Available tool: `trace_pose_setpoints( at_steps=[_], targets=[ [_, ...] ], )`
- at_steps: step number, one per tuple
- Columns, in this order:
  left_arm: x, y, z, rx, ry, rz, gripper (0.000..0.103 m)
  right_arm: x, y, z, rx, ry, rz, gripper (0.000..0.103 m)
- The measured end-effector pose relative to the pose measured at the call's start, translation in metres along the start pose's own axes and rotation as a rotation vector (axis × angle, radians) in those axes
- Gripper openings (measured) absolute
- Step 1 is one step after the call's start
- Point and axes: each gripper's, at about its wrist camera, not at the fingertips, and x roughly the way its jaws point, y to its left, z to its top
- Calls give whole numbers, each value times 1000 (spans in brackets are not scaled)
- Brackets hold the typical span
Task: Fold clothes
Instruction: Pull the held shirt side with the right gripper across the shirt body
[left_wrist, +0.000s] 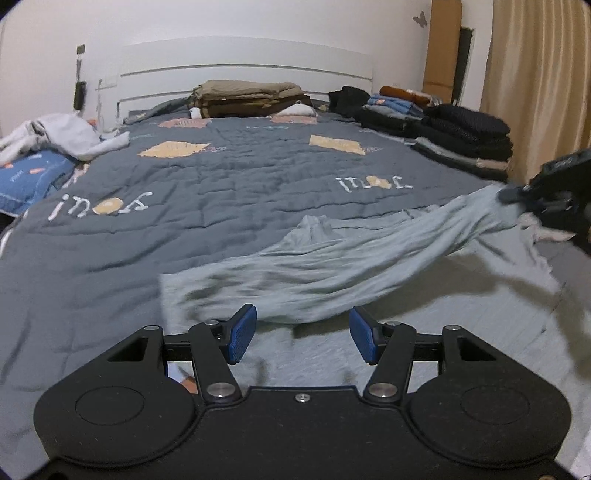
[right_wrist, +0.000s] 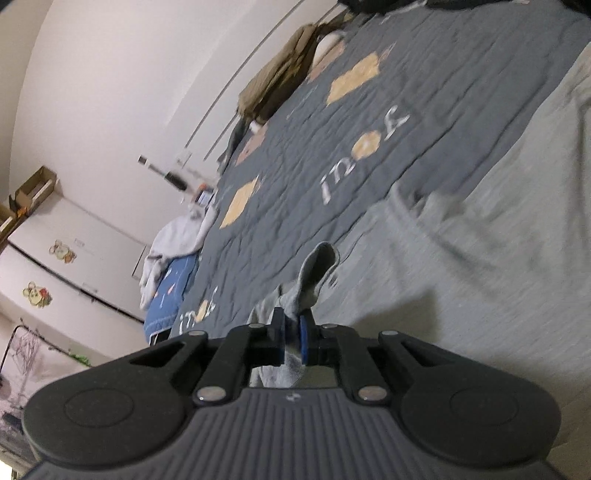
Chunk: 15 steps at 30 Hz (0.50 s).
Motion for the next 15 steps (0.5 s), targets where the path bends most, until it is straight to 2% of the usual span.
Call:
trace_pose_setpoints(
  at_steps=[5,8,12,15],
  targets=[
    [6,-6,-2,91,18,69,56,-22,-19,21,34,-70,-41,8],
    [12,-11,-6,162,29,114,56,-31,-30,32,25,-100,-104,8],
    [19,-19,-10,228,49,138,55,-4,-42,31,-34,69,-229,10],
    [21,-23,-13,271,54,150,55,13,-37,24,-155,136,-357,12]
  ],
)
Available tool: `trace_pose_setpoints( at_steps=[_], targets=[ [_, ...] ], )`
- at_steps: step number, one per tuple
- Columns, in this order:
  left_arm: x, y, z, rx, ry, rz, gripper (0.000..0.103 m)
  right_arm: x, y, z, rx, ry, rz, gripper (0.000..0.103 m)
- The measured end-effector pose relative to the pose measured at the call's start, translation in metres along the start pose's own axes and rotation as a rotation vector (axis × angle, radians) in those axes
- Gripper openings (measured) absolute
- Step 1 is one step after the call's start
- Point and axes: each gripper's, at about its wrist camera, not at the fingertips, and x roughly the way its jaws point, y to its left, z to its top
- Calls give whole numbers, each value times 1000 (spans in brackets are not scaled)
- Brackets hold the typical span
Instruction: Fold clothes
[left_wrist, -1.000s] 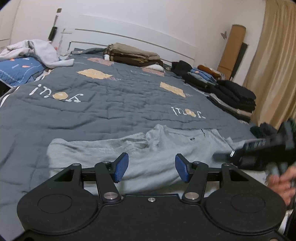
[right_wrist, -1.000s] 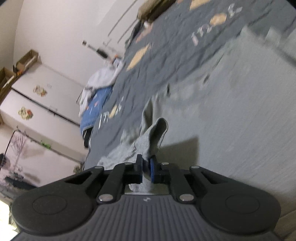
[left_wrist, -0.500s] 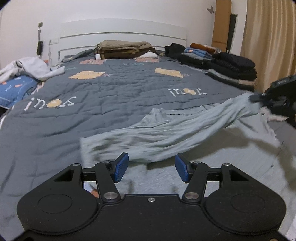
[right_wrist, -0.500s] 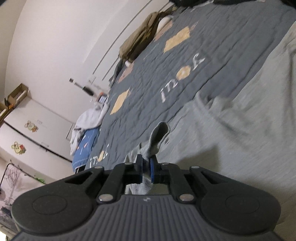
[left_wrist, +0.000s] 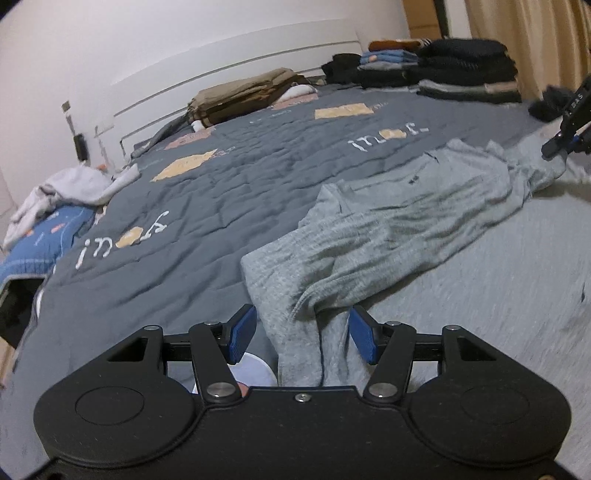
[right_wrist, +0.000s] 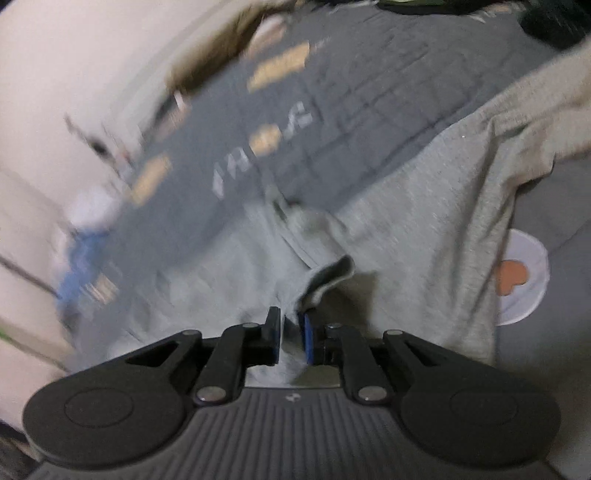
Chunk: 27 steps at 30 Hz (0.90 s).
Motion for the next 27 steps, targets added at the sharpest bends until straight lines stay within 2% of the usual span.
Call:
trace_pose_setpoints(
  at_steps=[3,5,6,7,13,18,23,27],
  targets=[
    [-2,-2,0,25,-9,1,55,-6,1,3,-19,-24,-8,15],
    [-3,-2,0,35,-16,-4,54,-17,3,7,-34,-49,-8,23],
    [-4,-2,0,39,-17,-8,53,-23,5,8,-52,-63,-17,32],
    [-4,-2,-1,43,-16,-14,50,-29,7,10,-69,-78,-25,39],
    [-3,0,-5,53,-6,-30,34,-54,20,18,-119,-153,-5,49],
    [-2,6,-7,40,0,-22,33,-23,67,11,-232,-76,54,50],
    [2,6,-8,36,0,-23,33,17,137,-1,-333,20,156,51],
    [6,2,-10,66,15,-21,19,48,196,-12,-424,82,224,52]
  ],
)
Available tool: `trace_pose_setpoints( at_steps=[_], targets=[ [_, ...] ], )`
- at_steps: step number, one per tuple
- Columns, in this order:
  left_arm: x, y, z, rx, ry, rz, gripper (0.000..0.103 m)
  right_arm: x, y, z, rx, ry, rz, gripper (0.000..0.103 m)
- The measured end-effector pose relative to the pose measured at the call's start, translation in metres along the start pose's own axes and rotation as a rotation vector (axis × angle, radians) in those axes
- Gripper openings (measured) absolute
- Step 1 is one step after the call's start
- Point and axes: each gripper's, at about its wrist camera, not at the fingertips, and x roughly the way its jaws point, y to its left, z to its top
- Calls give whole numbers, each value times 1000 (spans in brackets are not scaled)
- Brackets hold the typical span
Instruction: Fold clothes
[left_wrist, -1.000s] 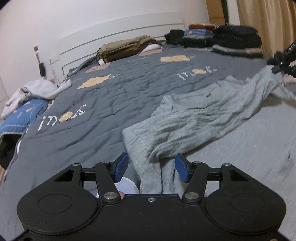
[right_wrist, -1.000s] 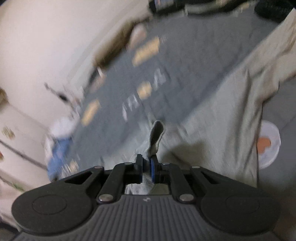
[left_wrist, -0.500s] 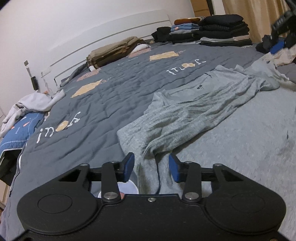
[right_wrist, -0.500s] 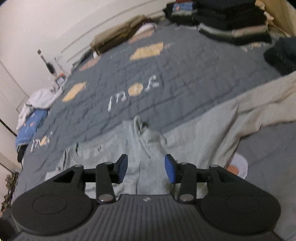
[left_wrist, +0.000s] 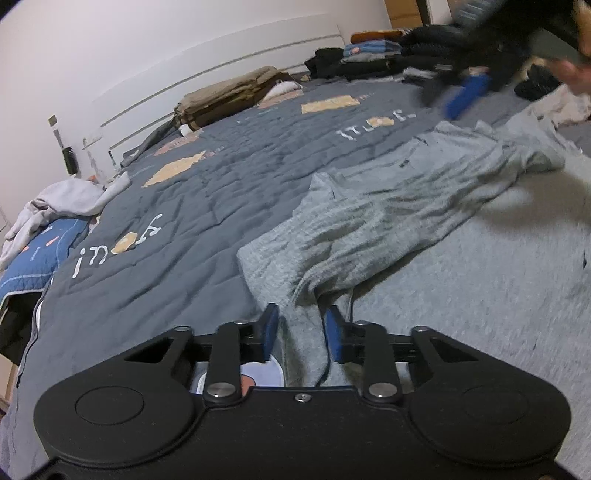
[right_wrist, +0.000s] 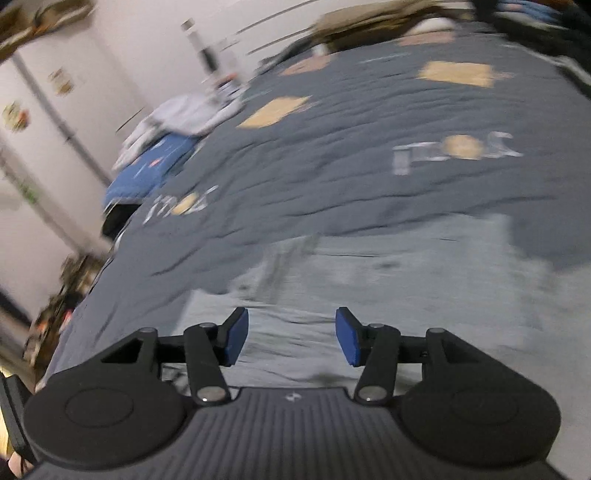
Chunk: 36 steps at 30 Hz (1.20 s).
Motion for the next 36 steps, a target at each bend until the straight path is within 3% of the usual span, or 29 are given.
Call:
trace_pose_setpoints(
  at_steps=[7,23,26,28,36],
  targets=[
    [4,3,1,-11,-1,2,17,67,70,17,-172,65,45,52],
    [10,0,1,10,-3,-5,18,167,117,21,-334,282,25,52],
    [12,-4,2,26,-6,-4,17,175,115,20,-281,311,34,32],
    [13,-5,2,30,-11,-8,11,175,114,21,-261,305,44,6],
    [-8,2,3,73,-43,-21,5,159,105,46,-108,159,53,1]
  ],
)
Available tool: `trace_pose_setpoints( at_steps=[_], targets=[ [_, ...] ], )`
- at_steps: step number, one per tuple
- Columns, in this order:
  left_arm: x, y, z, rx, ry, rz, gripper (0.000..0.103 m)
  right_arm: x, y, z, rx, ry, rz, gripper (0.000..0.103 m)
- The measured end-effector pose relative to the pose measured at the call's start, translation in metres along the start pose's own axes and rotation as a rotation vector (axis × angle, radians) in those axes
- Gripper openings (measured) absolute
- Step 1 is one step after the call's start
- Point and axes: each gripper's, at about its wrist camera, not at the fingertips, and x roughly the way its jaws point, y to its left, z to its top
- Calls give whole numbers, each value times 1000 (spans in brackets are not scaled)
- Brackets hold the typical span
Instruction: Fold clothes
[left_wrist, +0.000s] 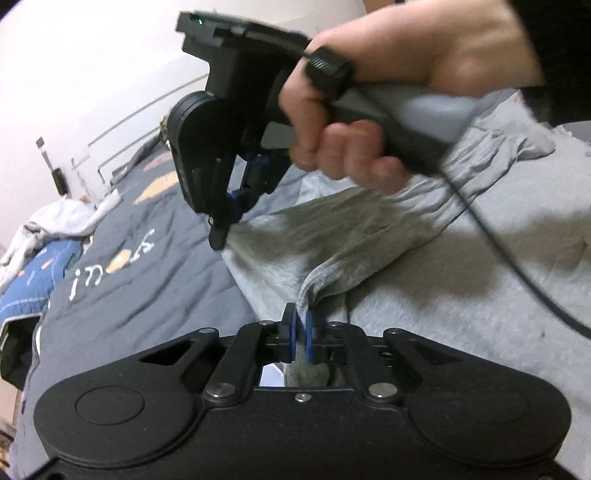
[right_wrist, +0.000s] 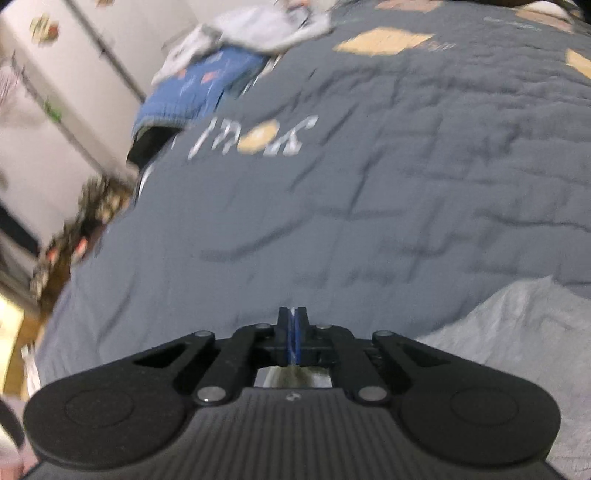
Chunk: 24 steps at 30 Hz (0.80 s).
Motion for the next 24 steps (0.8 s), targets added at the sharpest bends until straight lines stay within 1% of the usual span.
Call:
trace_pose_setpoints(
  at_steps=[3,6,8,11,13,14,15,17,18,19,20,21,22,23,24],
  targets=[
    [-11,-2,0,45,-7,-16,4,-4,-4,9,38,-58,-26,1],
    [-18,-8,-4,100,12,-28,4,1,-6,17,55,-76,-29,1],
    [-18,-9,-8,119,42,-37,4,5,-4,18,54,-88,-34,1],
    [-19,-8,-14,105,79,-72,6,12,0,21,44,-104,-42,0],
    [-21,-9,-16,102,81,-70,10,17,-1,25,43,-70,-11,0],
    [-22,-6,-15,86,74,-68,11,17,-1,28,36,-42,20,1],
    [-22,-2,-13,60,60,-69,15,14,0,28,20,-34,32,3],
    [-23,3,-12,31,36,-54,24,2,3,24,-29,-31,28,4],
    [-23,5,-11,19,25,-44,31,-5,4,21,-62,-24,24,6],
    [-23,5,-11,22,16,-32,34,-9,4,18,-82,-12,18,9],
    [-22,2,-10,33,11,-25,34,-12,3,15,-97,2,11,12],
    [-21,0,-10,42,12,-26,34,-15,2,11,-113,16,5,20],
    [-19,-3,-9,49,15,-28,37,-16,1,8,-132,34,-1,31],
    [-17,-5,-8,56,18,-30,39,-14,1,4,-154,53,-6,35],
    [-15,-6,-8,60,19,-36,44,-11,3,0,-181,75,-15,39]
  ],
)
